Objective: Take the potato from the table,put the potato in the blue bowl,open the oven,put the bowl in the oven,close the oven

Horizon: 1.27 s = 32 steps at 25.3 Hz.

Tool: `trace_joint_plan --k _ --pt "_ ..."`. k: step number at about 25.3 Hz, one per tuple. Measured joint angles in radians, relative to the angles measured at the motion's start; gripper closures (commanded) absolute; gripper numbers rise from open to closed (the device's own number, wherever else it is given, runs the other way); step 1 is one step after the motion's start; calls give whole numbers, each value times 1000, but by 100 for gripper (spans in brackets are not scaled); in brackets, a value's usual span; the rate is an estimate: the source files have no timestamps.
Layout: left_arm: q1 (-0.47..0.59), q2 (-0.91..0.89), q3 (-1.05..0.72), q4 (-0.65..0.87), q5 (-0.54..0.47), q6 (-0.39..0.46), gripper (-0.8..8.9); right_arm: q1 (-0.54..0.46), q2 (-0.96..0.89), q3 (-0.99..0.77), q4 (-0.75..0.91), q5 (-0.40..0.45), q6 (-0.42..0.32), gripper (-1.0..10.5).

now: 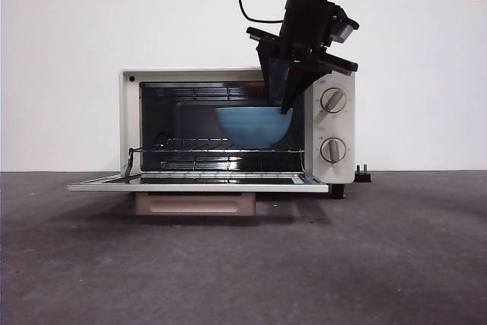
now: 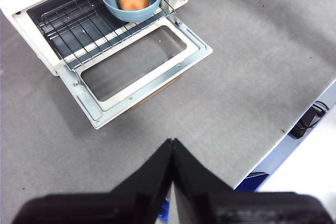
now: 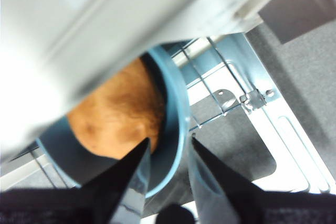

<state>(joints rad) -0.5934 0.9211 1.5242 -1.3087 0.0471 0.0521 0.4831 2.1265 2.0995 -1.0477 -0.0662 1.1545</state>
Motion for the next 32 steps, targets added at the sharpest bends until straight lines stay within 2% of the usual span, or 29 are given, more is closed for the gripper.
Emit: trace_joint_plan --k 4,6,8,10,12,16,19,22,26,32 --pt "0 0 0 0 -4 0 819 0 -35 8 -2 1 -34 823" --pt "0 4 0 0 -39 0 819 0 -71 10 -2 3 -80 825" --pt "0 13 0 0 -68 0 819 5 -109 10 -9 6 -150 885" --pt "0 23 0 0 -74 0 819 16 -152 10 -34 35 -237 952" --pt "0 39 0 0 -76 0 819 38 -200 10 -72 92 -338 954" --pt "0 72 0 0 -76 0 819 104 -311 13 -195 263 -568 954" --pt "0 94 0 0 -78 0 819 152 -386 15 -292 349 -710 954" --pt "0 113 0 13 -78 0 819 198 -447 15 -311 420 -819 954" --pt "15 132 0 72 -78 0 819 253 -533 15 -311 436 -915 954" --pt "107 191 0 123 -65 -2 820 343 -711 -17 -311 436 -999 954"
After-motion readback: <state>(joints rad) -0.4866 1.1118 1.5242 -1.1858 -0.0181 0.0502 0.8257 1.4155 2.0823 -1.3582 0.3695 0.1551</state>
